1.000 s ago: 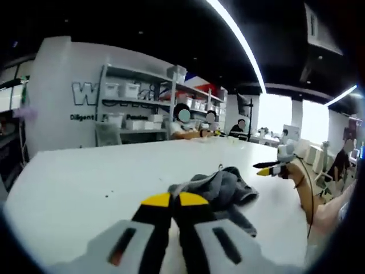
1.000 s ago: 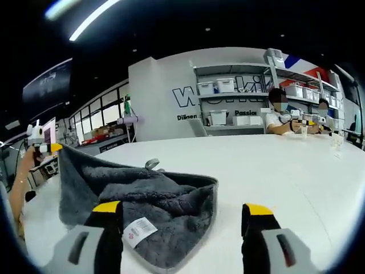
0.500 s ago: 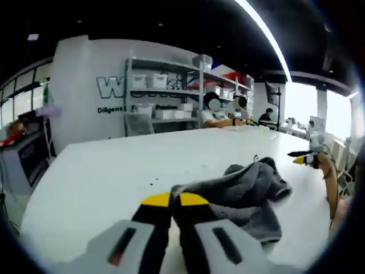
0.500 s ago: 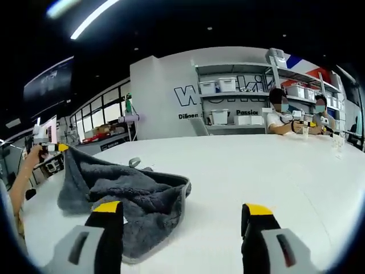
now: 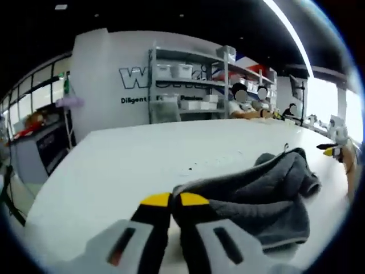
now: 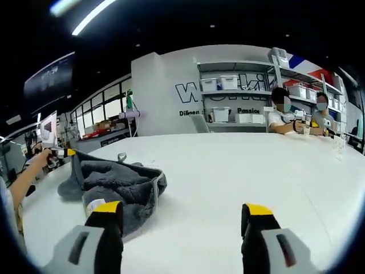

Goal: Fold the towel on the table until its edges align and the towel forms a compact rectangular stack.

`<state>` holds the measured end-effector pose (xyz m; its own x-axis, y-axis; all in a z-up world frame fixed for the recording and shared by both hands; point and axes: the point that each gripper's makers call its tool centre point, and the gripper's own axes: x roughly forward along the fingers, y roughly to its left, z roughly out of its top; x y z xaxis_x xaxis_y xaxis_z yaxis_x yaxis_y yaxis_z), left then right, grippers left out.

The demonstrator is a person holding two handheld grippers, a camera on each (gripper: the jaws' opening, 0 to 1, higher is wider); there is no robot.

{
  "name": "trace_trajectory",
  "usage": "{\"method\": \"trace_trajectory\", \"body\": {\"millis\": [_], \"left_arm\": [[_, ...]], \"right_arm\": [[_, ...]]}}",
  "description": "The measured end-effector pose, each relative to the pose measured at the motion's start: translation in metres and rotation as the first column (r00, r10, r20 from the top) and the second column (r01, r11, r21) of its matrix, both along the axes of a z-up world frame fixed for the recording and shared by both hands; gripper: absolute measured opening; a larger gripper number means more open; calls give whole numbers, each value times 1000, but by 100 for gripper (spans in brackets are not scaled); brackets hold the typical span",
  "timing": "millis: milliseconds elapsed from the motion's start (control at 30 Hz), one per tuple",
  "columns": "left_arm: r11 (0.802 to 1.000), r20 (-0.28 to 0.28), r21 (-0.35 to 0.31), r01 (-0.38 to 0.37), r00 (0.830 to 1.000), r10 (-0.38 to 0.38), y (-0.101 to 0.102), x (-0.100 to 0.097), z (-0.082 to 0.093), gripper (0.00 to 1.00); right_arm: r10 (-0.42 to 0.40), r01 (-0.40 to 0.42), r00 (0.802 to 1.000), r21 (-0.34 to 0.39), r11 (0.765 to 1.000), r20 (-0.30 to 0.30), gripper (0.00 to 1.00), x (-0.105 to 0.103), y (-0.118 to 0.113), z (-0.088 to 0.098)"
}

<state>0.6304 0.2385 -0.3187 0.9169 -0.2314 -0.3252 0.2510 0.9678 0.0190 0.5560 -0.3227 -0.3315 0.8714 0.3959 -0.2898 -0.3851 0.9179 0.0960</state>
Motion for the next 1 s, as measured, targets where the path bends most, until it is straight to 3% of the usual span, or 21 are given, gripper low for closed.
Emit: {"method": "trace_trajectory", "body": {"millis": [100,367,500,700,1000], "left_arm": [[1000,-6,7,-4,1000,4,5,11,-6,6],[1000,-57,12,-14,998,15,1,5,-34,12],[1000,-53,-5,-14,998,14,4,8,-33,24],[999,-62,-29,20,998,-22,-1,8,-33,32],[995,-85,-52,88,992,-92,-24,-14,-36,51]], "right_arm": [[4,-4,1000,-6,1000,-4,89,0,2,-2],[7,-7,1000,-11,1000,-12,89,0,3,-4],[9,-10,1000,-17,1000,-16,89,0,4,-5],[13,-13,1000,-24,1000,-20,89,1,6,-7],[19,-19,999,-32,999,-26,89,2,8,-9]]}}
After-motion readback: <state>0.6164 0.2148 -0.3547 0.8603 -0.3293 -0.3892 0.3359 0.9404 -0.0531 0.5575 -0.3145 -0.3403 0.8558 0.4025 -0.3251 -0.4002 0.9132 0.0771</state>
